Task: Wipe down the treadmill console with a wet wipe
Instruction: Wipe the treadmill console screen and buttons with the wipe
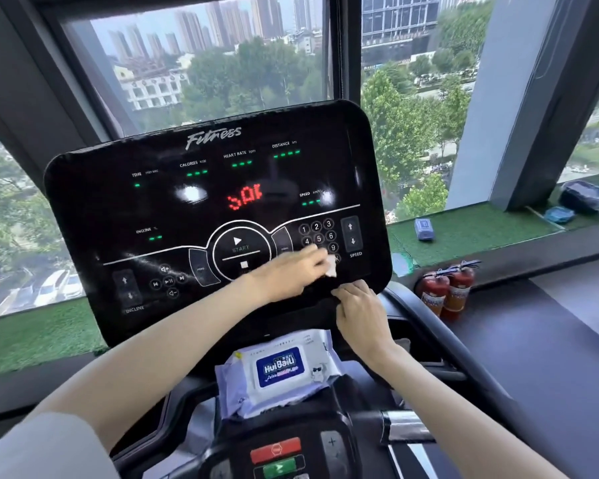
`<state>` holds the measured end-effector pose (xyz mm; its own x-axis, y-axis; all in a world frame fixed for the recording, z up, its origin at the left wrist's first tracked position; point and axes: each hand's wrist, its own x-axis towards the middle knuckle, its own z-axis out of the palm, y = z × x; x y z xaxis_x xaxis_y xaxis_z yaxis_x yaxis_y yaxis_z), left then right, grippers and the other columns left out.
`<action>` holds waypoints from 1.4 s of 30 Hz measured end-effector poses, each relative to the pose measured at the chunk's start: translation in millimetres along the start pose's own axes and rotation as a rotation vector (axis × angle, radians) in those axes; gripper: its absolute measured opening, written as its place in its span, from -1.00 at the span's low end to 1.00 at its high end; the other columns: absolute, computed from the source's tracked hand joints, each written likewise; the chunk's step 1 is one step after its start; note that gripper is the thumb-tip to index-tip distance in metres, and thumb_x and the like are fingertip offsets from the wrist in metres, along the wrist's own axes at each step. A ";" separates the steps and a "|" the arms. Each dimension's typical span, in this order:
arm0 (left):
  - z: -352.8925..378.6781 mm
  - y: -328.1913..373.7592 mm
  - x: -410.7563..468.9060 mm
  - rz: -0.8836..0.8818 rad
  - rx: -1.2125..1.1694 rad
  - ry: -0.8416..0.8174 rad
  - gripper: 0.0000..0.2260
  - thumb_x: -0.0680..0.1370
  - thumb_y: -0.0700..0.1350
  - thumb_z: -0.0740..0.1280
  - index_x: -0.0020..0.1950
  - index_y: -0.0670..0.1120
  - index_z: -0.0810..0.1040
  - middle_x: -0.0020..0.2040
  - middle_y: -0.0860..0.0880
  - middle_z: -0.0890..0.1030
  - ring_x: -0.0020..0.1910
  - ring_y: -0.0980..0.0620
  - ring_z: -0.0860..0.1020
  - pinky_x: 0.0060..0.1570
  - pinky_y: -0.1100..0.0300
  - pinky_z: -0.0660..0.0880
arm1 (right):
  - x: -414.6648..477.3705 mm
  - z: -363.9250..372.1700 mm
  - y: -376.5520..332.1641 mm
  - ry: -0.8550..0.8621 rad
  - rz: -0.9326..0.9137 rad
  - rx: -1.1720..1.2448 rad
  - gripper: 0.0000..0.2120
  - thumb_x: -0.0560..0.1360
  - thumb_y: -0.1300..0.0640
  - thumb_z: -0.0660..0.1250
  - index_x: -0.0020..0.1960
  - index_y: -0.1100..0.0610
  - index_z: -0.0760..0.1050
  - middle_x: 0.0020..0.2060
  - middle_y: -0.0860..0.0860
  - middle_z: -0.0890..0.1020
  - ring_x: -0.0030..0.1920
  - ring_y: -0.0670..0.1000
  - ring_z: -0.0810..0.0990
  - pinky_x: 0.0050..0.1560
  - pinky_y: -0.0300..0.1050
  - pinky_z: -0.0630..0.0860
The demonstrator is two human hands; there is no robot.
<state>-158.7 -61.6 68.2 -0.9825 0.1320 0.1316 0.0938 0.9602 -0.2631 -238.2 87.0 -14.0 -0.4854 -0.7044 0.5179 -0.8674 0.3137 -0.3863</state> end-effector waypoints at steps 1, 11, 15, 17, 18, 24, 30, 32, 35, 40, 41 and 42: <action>-3.8 -9.7 0.2 -0.094 0.003 0.085 -0.52 0.32 -0.49 0.23 0.20 -0.18 0.46 0.04 -0.10 0.44 -0.01 -0.02 0.38 -0.33 0.18 0.45 | -0.1 0.4 0.0 0.002 0.000 -0.006 -0.78 0.25 0.42 0.33 -0.18 0.22 0.63 -0.26 0.02 0.65 -0.15 0.09 0.56 -0.17 -0.06 0.55; 8.3 6.7 -23.0 0.066 0.040 -0.072 -0.56 0.30 -0.46 0.27 0.14 -0.19 0.43 0.00 -0.10 0.44 -0.07 -0.05 0.37 -0.40 0.12 0.47 | 7.8 1.0 -5.9 -0.006 -0.018 -0.130 -0.80 0.13 0.42 0.37 -0.32 0.18 0.56 -0.40 0.03 0.57 -0.27 0.10 0.53 -0.32 -0.08 0.47; -3.6 -21.7 -30.2 -0.459 -0.034 0.359 -0.61 0.38 -0.45 0.19 0.16 -0.21 0.51 -0.04 -0.14 0.45 -0.08 -0.05 0.36 -0.46 0.11 0.45 | 10.2 1.0 -9.8 -0.006 -0.016 -0.157 -0.80 0.09 0.42 0.38 -0.35 0.19 0.53 -0.43 0.04 0.56 -0.30 0.11 0.52 -0.35 -0.11 0.44; -1.8 -10.5 -29.6 -0.619 -0.111 0.439 -0.55 0.37 -0.47 0.23 0.21 -0.16 0.48 0.00 -0.09 0.39 -0.06 -0.06 0.38 -0.39 0.10 0.44 | 12.4 0.1 -12.4 0.001 -0.013 -0.153 -0.80 0.06 0.42 0.39 -0.37 0.20 0.51 -0.45 0.05 0.54 -0.32 0.13 0.52 -0.36 -0.11 0.43; 3.9 -1.6 -29.2 -0.532 -0.080 0.367 -0.53 0.35 -0.48 0.24 0.21 -0.18 0.47 0.01 -0.08 0.38 -0.07 -0.08 0.40 -0.37 0.09 0.46 | 13.3 -0.5 -13.0 0.002 -0.012 -0.154 -0.79 0.06 0.42 0.39 -0.38 0.20 0.51 -0.46 0.05 0.54 -0.33 0.13 0.52 -0.36 -0.12 0.43; -3.5 -17.9 -39.8 -0.233 0.116 0.206 -0.69 0.38 -0.41 0.14 0.06 -0.29 0.53 -0.10 -0.18 0.49 -0.16 -0.14 0.47 -0.45 0.05 0.50 | 10.0 1.2 -10.0 0.013 -0.061 -0.192 -0.77 0.06 0.42 0.37 -0.36 0.19 0.48 -0.44 0.05 0.52 -0.33 0.12 0.49 -0.37 -0.10 0.41; 6.7 0.7 -28.4 -0.397 -0.003 0.374 -0.66 0.39 -0.44 0.23 0.12 -0.21 0.51 0.02 -0.08 0.40 -0.08 -0.02 0.32 -0.44 0.09 0.49 | 19.6 -0.7 -10.7 0.001 -0.073 -0.180 -0.76 0.02 0.44 0.39 -0.42 0.19 0.45 -0.51 0.05 0.49 -0.41 0.12 0.48 -0.44 -0.12 0.40; 12.0 3.2 -39.2 -0.005 0.122 0.145 -0.68 0.34 -0.41 0.32 0.07 -0.21 0.52 0.01 -0.06 0.40 -0.13 0.02 0.33 -0.45 0.14 0.50 | 16.7 0.9 -8.9 0.002 -0.081 -0.193 -0.77 0.05 0.43 0.38 -0.39 0.18 0.46 -0.48 0.05 0.50 -0.38 0.12 0.49 -0.41 -0.10 0.42; -0.1 -30.0 -47.8 -0.244 0.061 0.280 -0.58 0.32 -0.49 0.34 0.13 -0.20 0.48 -0.01 -0.11 0.44 -0.12 -0.07 0.42 -0.45 0.07 0.52 | 8.7 5.8 -5.3 0.009 -0.081 -0.188 -0.79 0.12 0.43 0.34 -0.33 0.19 0.48 -0.42 0.06 0.51 -0.32 0.12 0.48 -0.35 -0.07 0.43; -10.9 -39.3 -39.5 -0.861 -0.130 0.729 -0.54 0.40 -0.50 0.18 0.23 -0.16 0.52 0.00 -0.18 0.46 0.00 -0.10 0.41 -0.06 0.16 0.44 | 5.7 11.6 -6.9 0.048 -0.116 -0.147 -0.72 0.27 0.34 0.07 -0.21 0.19 0.54 -0.29 0.06 0.56 -0.25 0.11 0.48 -0.26 -0.06 0.46; -1.5 -29.1 -38.0 -0.745 -0.091 0.577 -0.54 0.39 -0.49 0.21 0.22 -0.17 0.52 0.03 -0.18 0.47 0.01 -0.11 0.40 -0.08 0.09 0.48 | 5.1 12.7 -8.0 0.046 -0.129 -0.136 -0.72 0.27 0.34 0.08 -0.19 0.19 0.55 -0.26 0.06 0.57 -0.24 0.11 0.49 -0.25 -0.06 0.46; 9.3 -16.2 -40.5 -0.534 -0.049 0.361 -0.53 0.36 -0.48 0.26 0.22 -0.17 0.50 0.05 -0.17 0.48 0.02 -0.12 0.40 -0.13 0.03 0.52 | 4.5 13.8 -9.2 0.041 -0.143 -0.127 -0.72 0.27 0.34 0.10 -0.18 0.20 0.56 -0.25 0.07 0.57 -0.23 0.12 0.50 -0.25 -0.05 0.47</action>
<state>-122.0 -84.9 58.3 -0.7806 -0.3009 0.5478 -0.3775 0.9255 -0.0296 -230.9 72.2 -18.6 -0.3580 -0.7220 0.5921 -0.9334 0.2918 -0.2087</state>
